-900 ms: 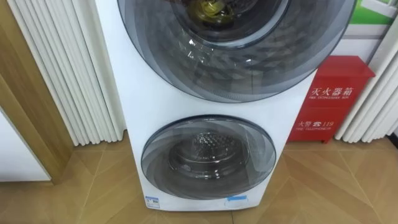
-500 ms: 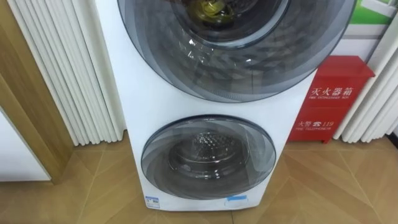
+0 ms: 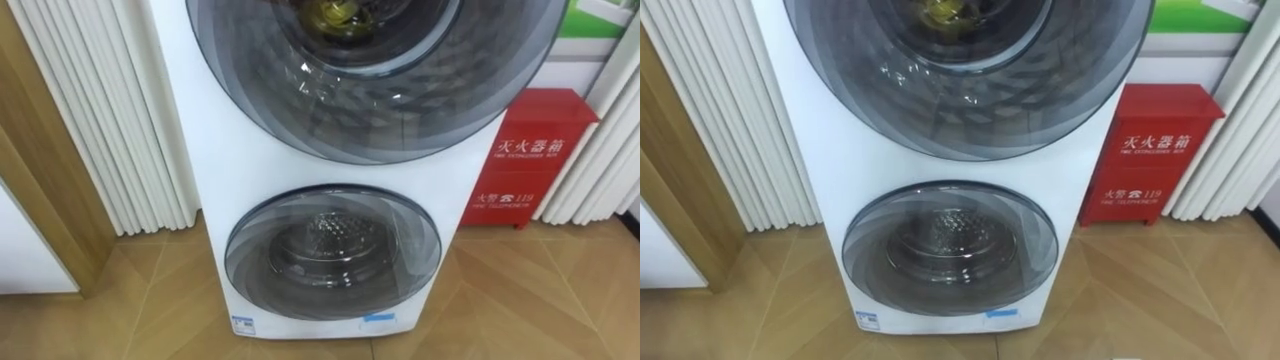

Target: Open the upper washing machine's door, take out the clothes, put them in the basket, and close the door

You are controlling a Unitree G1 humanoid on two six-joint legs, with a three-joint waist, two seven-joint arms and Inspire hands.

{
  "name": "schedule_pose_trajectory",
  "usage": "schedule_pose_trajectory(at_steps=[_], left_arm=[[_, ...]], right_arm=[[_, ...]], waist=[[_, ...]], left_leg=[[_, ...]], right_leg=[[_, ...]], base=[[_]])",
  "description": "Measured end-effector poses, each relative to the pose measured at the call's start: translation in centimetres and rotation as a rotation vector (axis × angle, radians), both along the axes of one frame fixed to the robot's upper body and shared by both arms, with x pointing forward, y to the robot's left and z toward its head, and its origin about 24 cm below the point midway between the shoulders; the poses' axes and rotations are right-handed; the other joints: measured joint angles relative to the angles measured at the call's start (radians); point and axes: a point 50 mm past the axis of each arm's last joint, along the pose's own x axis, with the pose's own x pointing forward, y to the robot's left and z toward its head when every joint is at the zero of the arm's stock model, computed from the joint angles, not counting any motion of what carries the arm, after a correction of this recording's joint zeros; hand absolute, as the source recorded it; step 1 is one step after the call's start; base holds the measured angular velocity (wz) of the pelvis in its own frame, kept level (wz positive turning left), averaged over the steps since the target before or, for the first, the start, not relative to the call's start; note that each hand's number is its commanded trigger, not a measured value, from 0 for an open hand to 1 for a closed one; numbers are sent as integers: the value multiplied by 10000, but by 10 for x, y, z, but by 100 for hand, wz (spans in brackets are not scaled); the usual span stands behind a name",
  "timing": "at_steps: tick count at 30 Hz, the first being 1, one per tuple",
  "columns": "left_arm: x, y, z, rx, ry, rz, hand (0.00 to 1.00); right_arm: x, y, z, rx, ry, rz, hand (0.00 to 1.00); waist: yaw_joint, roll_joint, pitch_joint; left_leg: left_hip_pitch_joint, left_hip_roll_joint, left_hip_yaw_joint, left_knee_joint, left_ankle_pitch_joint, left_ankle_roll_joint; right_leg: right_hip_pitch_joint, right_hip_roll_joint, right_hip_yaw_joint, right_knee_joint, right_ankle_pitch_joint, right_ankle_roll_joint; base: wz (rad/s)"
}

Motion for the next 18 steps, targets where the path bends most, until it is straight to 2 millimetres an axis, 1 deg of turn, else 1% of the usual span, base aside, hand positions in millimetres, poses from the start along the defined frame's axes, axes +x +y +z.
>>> schedule_pose_trajectory(at_steps=[1, 2, 3, 4, 5, 6, 8, 9, 10, 11, 12, 13, 15, 18], left_arm=[[2, 3, 1, 14, -165, 60, 0], [4, 5, 2, 38, -295, 14, 0], [5, 6, 2, 65, -351, -4, 0], [7, 8, 3, 124, -466, -22, 0], [7, 10, 4, 193, -488, -37, 0], [7, 12, 4, 224, -487, -38, 0], [11, 13, 5, 272, -578, -102, 0], [11, 13, 5, 274, -575, -85, 0], [9, 14, 5, 280, -538, -55, 0], [7, 14, 5, 284, -473, -26, 0], [6, 14, 5, 286, -418, -1, 0], [4, 16, 5, 282, -297, 4, 0], [1, 18, 5, 327, -100, -38, 0], [2, 19, 6, 404, -50, -162, 0]], right_arm=[[23, -7, 14, -298, -1044, -174, 0], [47, -14, 31, -657, -2102, -141, 0], [59, -18, 40, -812, -2625, -139, 0], [79, -23, 61, -1157, -3690, -10, 0], [98, -27, 80, -1481, -4656, 136, 0], [106, -28, 89, -1610, -5045, 177, 0], [133, -32, 122, -2146, -6363, 434, 0], [138, -33, 129, -2214, -6636, 414, 0], [146, -33, 140, -2301, -7105, 252, 0], [152, -33, 150, -2402, -7441, 116, 0], [155, -33, 154, -2431, -7614, 75, 0], [162, -31, 165, -2460, -8002, -1, 0], [177, -29, 184, -2400, -8614, -135, 0], [189, -32, 201, -2672, -9040, -214, 0]], waist=[[-15, -39, 8], [2, -26, -1], [15, -43, 1], [48, -59, -3], [71, -103, -28], [68, -134, -40], [-6, -269, -69], [37, -300, -87], [129, -374, -137], [146, -423, -170], [163, -450, -188], [216, -474, -199], [205, -528, -179], [319, -552, -162]], left_leg=[[4, -2, -8, -5, 0, 0], [7, -2, -8, -6, 1, 0], [8, -4, 2, -9, 5, -2], [17, -6, -1, 8, 18, -12], [19, 0, -15, 35, 20, -14], [14, 2, -16, 46, 20, -14], [-21, 0, -44, 74, 21, -16], [-22, 0, -45, 68, 21, -16], [-7, 0, -41, 64, 21, -16], [11, 1, -49, 62, 21, -16], [14, 0, -73, 57, 22, -16], [23, -2, -145, 50, 22, -16], [32, -1, -262, 36, 23, -15], [14, -1, -299, 34, 23, -15]], right_leg=[[16, 2, -5, 0, 0, 0], [13, 3, -22, 0, 0, 0], [2, 3, -10, -1, 0, 0], [-7, 4, -11, -1, 0, 0], [12, 8, -72, 0, 0, 0], [16, 7, -141, 2, 0, 0], [-19, 6, -153, 3, 0, 0], [-22, 5, -148, 3, 0, 0], [-24, 5, -142, 3, 0, 0], [-6, 5, -128, 4, 0, 0], [4, 2, -136, 9, 0, 0], [20, 3, -151, 17, 0, 0], [8, 7, -150, 64, 0, 0], [-3, 7, -141, 75, 0, -1]], base=[[0], [0], [0], [0], [0], [5], [9], [5], [0], [0], [5], [5], [8], [6]])
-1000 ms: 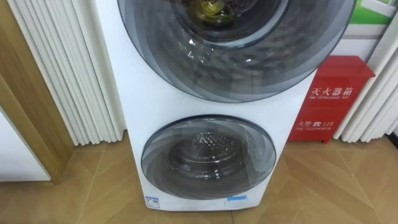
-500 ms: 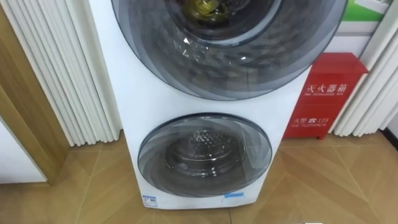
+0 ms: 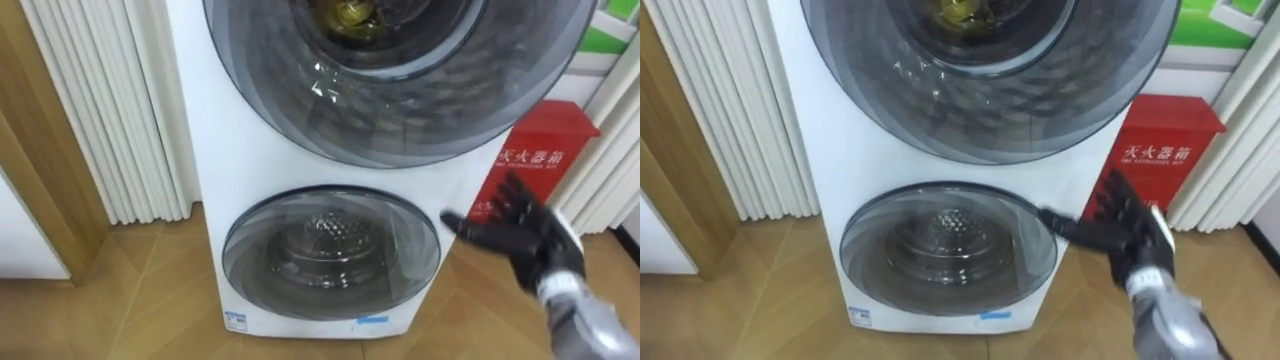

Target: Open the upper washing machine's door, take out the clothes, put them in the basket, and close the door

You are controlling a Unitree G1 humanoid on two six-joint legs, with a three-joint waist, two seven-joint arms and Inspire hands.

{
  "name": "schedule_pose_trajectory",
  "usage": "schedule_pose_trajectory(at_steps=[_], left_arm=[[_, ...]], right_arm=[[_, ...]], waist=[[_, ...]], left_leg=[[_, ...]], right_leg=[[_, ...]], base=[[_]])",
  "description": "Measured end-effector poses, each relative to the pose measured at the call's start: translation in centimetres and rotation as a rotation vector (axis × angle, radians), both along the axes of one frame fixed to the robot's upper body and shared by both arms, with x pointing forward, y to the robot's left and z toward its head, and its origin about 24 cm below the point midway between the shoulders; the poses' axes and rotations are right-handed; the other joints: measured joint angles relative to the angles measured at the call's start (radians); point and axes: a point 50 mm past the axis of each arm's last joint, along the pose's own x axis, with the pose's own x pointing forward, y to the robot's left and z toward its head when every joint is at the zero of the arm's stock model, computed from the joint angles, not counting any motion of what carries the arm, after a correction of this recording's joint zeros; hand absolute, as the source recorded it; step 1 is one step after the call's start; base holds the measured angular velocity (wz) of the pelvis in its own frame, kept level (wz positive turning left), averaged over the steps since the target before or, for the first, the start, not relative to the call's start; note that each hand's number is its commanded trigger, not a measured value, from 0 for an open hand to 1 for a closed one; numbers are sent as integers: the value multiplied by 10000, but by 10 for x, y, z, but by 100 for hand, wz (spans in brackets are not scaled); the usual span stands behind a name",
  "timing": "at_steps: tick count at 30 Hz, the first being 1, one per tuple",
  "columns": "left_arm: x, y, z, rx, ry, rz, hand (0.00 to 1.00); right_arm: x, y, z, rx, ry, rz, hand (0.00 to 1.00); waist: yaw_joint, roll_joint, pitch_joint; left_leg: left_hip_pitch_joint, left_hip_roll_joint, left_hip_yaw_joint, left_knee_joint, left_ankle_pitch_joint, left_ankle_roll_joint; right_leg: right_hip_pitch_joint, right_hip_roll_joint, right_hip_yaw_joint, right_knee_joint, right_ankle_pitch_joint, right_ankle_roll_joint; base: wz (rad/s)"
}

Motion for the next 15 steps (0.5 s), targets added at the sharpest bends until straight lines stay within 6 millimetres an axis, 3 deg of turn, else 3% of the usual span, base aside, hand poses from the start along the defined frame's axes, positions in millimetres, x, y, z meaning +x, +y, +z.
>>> schedule_pose_trajectory(at_steps=[5, 15], left_arm=[[1, 2, 1, 101, 164, -133, 0], [-7, 4, 1, 194, 799, -696, 0]], right_arm=[[16, -4, 34, -362, -754, -244, 0], [24, -12, 60, -994, -1118, -432, 0]], waist=[[278, -30, -9], [338, -171, -24]], left_leg=[[-8, 3, -103, -4, 1, -1], [-165, 20, -226, -67, 4, 1]], right_leg=[[-10, 8, 15, 79, 0, -1], [-372, 12, -11, 272, -38, -63]], base=[[6], [-6]])
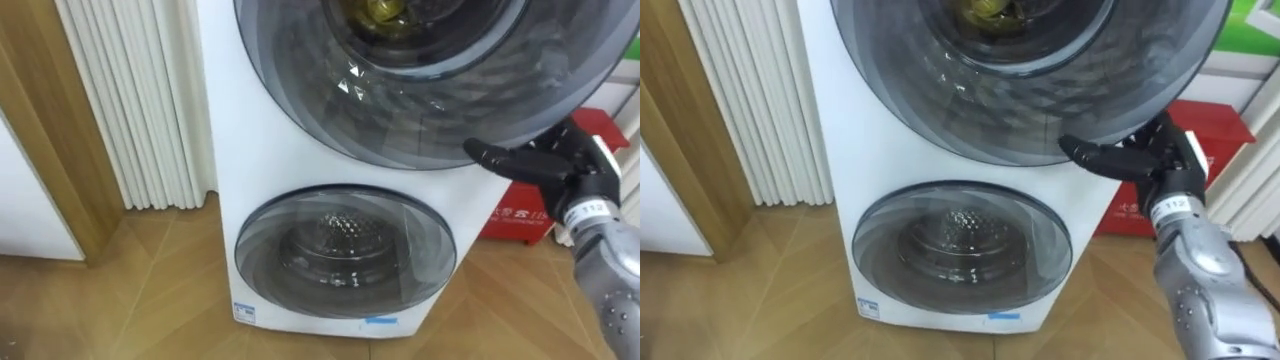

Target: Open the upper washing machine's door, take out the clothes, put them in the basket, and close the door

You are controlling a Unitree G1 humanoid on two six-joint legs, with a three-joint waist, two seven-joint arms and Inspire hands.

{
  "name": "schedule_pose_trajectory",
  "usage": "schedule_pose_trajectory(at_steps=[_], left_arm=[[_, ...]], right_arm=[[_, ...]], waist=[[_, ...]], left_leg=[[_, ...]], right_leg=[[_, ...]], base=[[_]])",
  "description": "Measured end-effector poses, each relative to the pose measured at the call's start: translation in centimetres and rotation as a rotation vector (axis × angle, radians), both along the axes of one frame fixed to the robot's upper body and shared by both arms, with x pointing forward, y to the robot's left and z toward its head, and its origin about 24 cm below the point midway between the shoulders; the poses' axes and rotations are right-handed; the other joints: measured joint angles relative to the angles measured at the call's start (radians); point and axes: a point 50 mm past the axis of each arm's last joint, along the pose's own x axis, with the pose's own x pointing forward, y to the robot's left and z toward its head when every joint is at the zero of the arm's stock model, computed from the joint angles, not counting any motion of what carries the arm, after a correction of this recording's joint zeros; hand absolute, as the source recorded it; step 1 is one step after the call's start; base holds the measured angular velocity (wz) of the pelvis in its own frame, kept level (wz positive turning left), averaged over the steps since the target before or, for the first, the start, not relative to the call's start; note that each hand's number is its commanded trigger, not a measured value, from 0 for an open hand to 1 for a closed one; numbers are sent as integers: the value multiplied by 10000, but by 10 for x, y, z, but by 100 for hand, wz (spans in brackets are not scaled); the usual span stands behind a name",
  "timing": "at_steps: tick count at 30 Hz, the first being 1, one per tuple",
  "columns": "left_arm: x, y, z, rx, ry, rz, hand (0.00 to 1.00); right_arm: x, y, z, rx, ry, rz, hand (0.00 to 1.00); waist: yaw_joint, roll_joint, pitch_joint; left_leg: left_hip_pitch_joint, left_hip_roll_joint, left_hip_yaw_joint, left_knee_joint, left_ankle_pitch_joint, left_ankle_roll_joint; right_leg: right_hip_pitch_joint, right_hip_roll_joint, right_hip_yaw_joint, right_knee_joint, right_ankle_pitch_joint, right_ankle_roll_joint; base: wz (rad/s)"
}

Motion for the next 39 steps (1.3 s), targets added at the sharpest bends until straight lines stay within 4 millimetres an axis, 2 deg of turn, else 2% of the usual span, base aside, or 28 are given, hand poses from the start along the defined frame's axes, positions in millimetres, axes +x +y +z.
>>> schedule_pose_trajectory(at_steps=[2, 7, 8, 9, 10, 11, 12, 13, 14, 15, 16, 24, 27, 32, 37, 39], left_arm=[[1, 1, 0, 69, 12, -165, 0], [3, 2, 1, 152, -2, -345, 0], [3, 3, 1, 202, -35, -358, 0], [7, 7, 3, 314, -130, -404, 0], [6, 11, 4, 442, -151, -407, 0], [6, 19, 7, 669, -156, -396, 0], [2, 19, 6, 712, -15, -340, 0], [2, 19, 6, 700, 46, -313, 0], [5, 18, 6, 659, -33, -343, 0], [7, 17, 6, 649, -72, -414, 0], [11, 16, 6, 631, -155, -585, 0], [10, 14, 5, 637, 74, -659, 0], [8, 13, 4, 605, 153, -660, 0], [5, 10, 3, 532, 356, -894, 0], [6, 6, 2, 446, 397, -1220, 0], [6, 7, 2, 422, 358, -1079, 0]], right_arm=[[0, -1, 3, -203, -38, -85, 0], [-1, -5, 10, -318, -259, -253, 0], [-1, -7, 13, -377, -314, -258, 0], [-1, -6, 13, -425, -315, -224, 0], [-1, -4, 14, -535, -344, -150, 0], [-1, 3, 26, -741, -765, 137, 0], [-1, 6, 33, -786, -1076, 287, 0], [-2, 11, 44, -793, -1574, 479, 0], [-1, 15, 49, -812, -1824, 539, 0], [-1, 14, 50, -774, -1841, 465, 0], [-1, 13, 50, -703, -1832, 286, 0], [-3, 16, 56, -1141, -2065, 468, 0], [-4, 21, 57, -1475, -2118, 662, 0], [-25, 34, 53, -1761, -2383, 1404, 0], [-40, 49, 45, -1913, -2528, 2162, 0], [-44, 51, 38, -1876, -2388, 2345, 0]], waist=[[-14, -94, 4], [-14, -185, -4], [7, -192, 1], [-2, -209, 25], [82, -227, 23], [230, -406, -23], [164, -310, 38], [-63, -199, 37], [-135, -168, 27], [-156, -171, 29], [-256, -163, 26], [-255, -86, 30], [-256, -64, 28], [-296, -27, 9], [-323, 31, -22], [-327, 66, 3]], left_leg=[[6, -9, -198, -8, 1, -1], [23, 10, -354, -15, 3, -1], [84, 109, -641, -36, 21, 16], [240, 217, -1452, -83, 29, 10], [248, 277, -1784, -76, 27, 6], [113, 365, -1992, -28, -37, -115], [107, 469, -1998, -21, -133, -297], [189, 619, -1636, -143, -145, -532], [287, 703, -865, -208, -49, -691], [314, 722, -509, -243, 3, -759], [329, 750, -47, -327, 88, -716], [333, 701, 42, -384, 134, -666], [340, 697, 115, -376, 133, -665], [350, 711, 116, -333, 129, -666], [386, 758, 230, -230, 141, -686], [480, 766, 273, -238, 142, -690]], right_leg=[[0, 1, -41, 49, -26, -37], [-133, 10, -97, 347, -112, -94], [-407, 6, -125, 914, -253, -165], [-899, 181, 69, 1429, -646, -350], [-1094, 449, 380, 1051, -718, -548], [-1424, 769, 610, -119, 176, -841], [-1443, 813, 376, -42, 604, -978], [-1291, 884, 80, -33, 668, -1043], [-1135, 874, 21, -39, 666, -1044], [-1062, 865, 51, -51, 666, -1044], [-1009, 869, 77, -50, 649, -1029], [-1109, 954, -20, -53, 597, -1012], [-1112, 964, 22, -51, 552, -1080], [-1114, 984, 103, -20, 434, -1256], [-1096, 1028, 183, 25, 454, -1300], [-1013, 1036, 185, -27, 465, -1314]], base=[[0], [-1], [-22], [-38], [-65], [-47], [-13], [28], [35], [40], [39], [-1], [-4], [-1], [-6], [-2]])
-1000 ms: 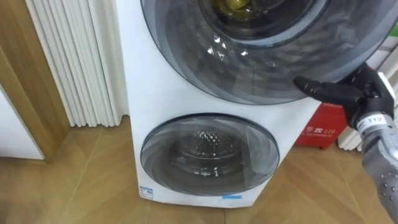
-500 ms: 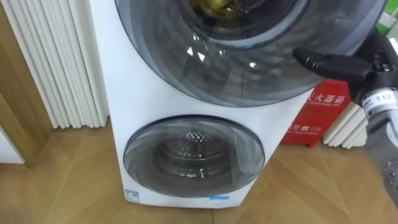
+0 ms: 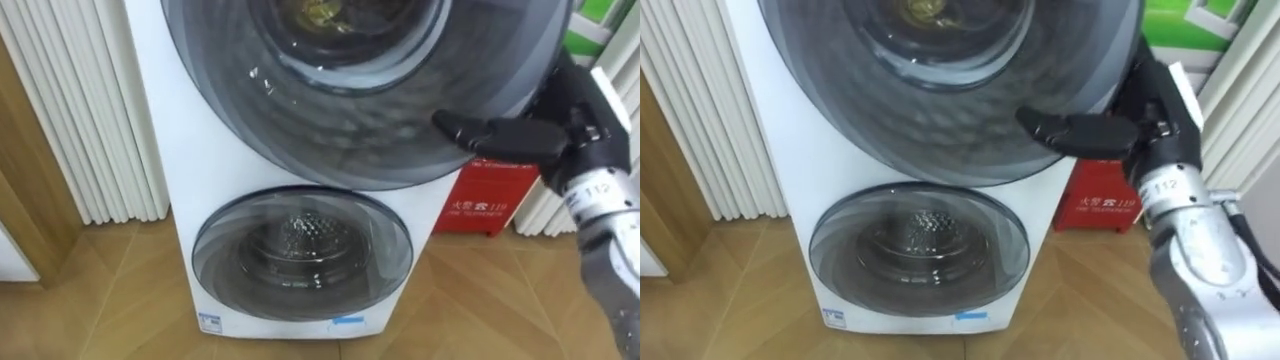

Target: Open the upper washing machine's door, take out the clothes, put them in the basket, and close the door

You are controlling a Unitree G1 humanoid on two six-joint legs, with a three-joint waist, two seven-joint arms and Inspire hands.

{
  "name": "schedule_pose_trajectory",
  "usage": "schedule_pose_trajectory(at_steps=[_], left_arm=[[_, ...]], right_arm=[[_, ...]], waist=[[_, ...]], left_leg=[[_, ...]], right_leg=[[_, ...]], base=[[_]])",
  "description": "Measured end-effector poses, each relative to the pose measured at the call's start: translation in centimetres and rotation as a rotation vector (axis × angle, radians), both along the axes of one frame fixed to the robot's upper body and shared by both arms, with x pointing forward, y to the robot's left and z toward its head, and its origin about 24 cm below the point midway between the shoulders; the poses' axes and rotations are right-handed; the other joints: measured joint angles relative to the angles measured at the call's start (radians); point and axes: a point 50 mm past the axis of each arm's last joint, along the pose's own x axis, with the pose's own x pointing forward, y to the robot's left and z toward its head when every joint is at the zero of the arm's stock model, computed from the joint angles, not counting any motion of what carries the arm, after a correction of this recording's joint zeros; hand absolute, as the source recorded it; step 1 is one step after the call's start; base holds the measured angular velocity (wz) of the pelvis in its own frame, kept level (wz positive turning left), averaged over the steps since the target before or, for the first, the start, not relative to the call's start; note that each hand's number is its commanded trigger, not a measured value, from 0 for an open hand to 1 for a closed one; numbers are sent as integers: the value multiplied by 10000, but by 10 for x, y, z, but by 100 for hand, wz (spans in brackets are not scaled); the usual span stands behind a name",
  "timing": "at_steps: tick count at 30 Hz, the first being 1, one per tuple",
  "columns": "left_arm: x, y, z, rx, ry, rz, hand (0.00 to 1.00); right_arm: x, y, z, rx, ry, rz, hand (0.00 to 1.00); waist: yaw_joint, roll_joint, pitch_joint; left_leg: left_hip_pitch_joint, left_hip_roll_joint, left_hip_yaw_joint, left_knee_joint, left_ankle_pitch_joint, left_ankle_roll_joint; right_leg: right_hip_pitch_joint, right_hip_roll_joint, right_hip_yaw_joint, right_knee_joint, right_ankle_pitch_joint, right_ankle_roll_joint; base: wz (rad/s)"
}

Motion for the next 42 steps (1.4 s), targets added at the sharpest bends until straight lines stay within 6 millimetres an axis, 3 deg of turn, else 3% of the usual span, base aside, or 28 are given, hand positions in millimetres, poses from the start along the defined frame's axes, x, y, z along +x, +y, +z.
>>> schedule_pose_trajectory(at_steps=[1, 4, 9, 14, 16, 19, 25, 31, 38, 42], left_arm=[[1, 1, 0, -9, -79, 93, 0], [3, 1, 1, -35, -215, 113, 0], [-5, 0, 0, -70, -70, 134, 0], [-7, -7, -3, -212, 4, 30, 0], [-6, -8, -3, -242, 8, -72, 0], [-3, -8, -3, -309, -66, -108, 0], [15, -9, -2, -402, -727, -351, 0], [31, -13, -2, -508, -1184, -729, 0], [40, -16, -1, -633, -1471, -1044, 0], [40, -15, -1, -654, -1440, -1098, 0]], right_arm=[[-5, 0, -8, 71, 207, 105, 0], [-16, 2, -28, 325, 860, 431, 0], [-29, 13, -45, 918, 1304, 882, 0], [-43, 31, -65, 1135, 1994, 1974, 0], [-45, 35, -68, 1048, 2089, 2330, 0], [-49, 42, -60, 903, 1767, 2816, 0], [-52, 51, -58, 844, 1577, 3706, 0], [-56, 62, -51, 777, 1279, 4409, 0], [-66, 74, -20, 420, -102, 5218, 0], [-68, 77, -16, 182, -308, 5523, 0]], waist=[[-9, -59, -59], [-20, -80, -88], [21, 30, -91], [-17, 328, -16], [-18, 392, -23], [-13, 534, -90], [-203, 559, -93], [-200, 578, -54], [-199, 508, -64], [-227, 441, -37]], left_leg=[[18, -3, -2, 2, -2, -3], [1, -9, -12, -23, -38, -39], [22, -19, -3, -58, -62, -23], [36, -36, 43, -135, -64, -18], [-3, -40, 39, -154, -70, -7], [-138, -39, 51, -154, -70, -7], [-108, -42, 98, -137, -64, -6], [49, -35, 553, -153, -65, -6], [18, -5, 796, -203, -64, -7], [4, -7, 803, -206, -65, -7]], right_leg=[[4, -5, 12, 12, -18, 15], [-15, -1, 19, 14, -29, 39], [24, 17, 49, 11, 81, 41], [-14, 3, 86, 1, 68, 62], [-64, 11, 122, 16, 45, 82], [-217, 22, 160, 30, 43, 82], [-181, 15, 194, -12, 39, 83], [-197, 101, 648, 5, 50, 101], [-307, 135, 741, 26, 62, 91], [-369, 144, 758, 31, 67, 82]], base=[[4], [1], [0], [-2], [0], [0], [-2], [-19], [-8], [-10]])
